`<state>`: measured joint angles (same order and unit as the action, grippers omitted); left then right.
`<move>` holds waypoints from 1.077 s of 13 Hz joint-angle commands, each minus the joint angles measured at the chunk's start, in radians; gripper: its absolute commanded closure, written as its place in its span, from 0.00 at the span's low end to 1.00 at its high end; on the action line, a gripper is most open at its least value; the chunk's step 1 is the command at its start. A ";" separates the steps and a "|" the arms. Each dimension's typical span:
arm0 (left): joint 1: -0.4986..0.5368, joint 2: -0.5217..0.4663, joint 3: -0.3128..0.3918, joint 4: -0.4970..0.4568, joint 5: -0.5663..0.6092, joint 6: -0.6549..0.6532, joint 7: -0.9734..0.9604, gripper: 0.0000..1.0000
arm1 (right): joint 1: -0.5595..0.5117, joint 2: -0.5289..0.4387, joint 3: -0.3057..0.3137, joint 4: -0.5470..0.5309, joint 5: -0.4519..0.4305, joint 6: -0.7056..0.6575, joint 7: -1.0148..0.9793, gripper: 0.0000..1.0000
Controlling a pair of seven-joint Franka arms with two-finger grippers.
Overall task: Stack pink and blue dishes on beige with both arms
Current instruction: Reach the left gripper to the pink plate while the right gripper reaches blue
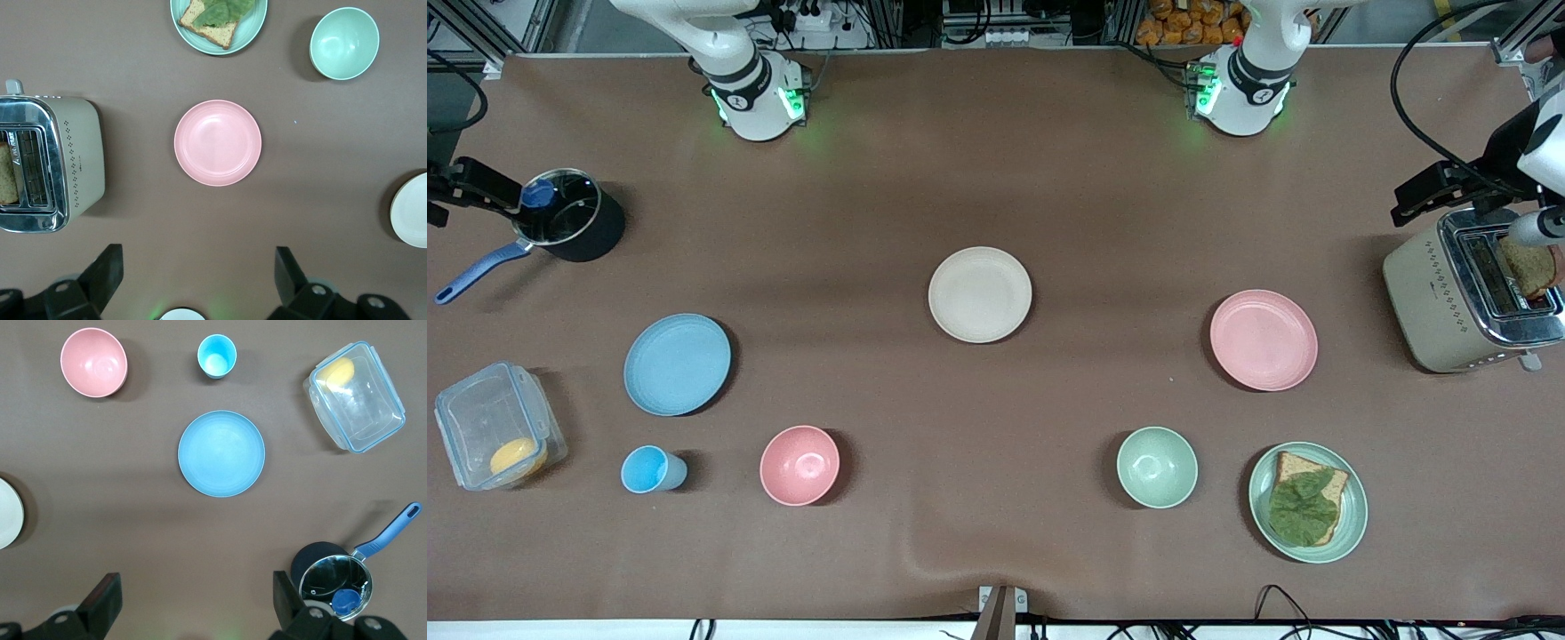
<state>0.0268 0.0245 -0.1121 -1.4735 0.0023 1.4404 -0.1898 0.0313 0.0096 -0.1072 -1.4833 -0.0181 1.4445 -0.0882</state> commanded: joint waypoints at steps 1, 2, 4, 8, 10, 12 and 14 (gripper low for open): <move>0.001 -0.002 0.006 0.004 -0.005 -0.003 0.013 0.00 | -0.027 -0.007 0.023 0.000 -0.014 -0.001 -0.005 0.00; 0.001 -0.002 0.006 0.004 -0.002 -0.005 0.010 0.00 | -0.027 -0.007 0.023 0.000 -0.016 -0.001 -0.007 0.00; -0.007 0.008 0.005 0.004 0.042 -0.005 0.013 0.00 | -0.025 -0.005 0.023 0.000 -0.016 -0.001 -0.007 0.00; 0.005 0.087 0.003 -0.051 0.044 0.000 0.018 0.00 | -0.021 0.003 0.024 0.000 -0.028 -0.001 -0.004 0.00; 0.008 0.104 0.006 -0.146 0.047 0.076 0.018 0.00 | -0.027 0.006 0.023 0.000 -0.033 -0.003 -0.007 0.00; 0.038 0.098 0.005 -0.305 0.077 0.257 0.019 0.00 | -0.030 0.013 0.023 0.000 -0.033 -0.007 -0.002 0.00; 0.073 0.101 0.005 -0.455 0.099 0.474 0.019 0.00 | -0.034 0.070 0.021 -0.008 -0.036 -0.044 -0.001 0.00</move>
<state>0.0664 0.1639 -0.1036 -1.7813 0.0768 1.7590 -0.1898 0.0270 0.0263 -0.1058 -1.4909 -0.0340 1.4299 -0.0880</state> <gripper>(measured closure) 0.000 0.000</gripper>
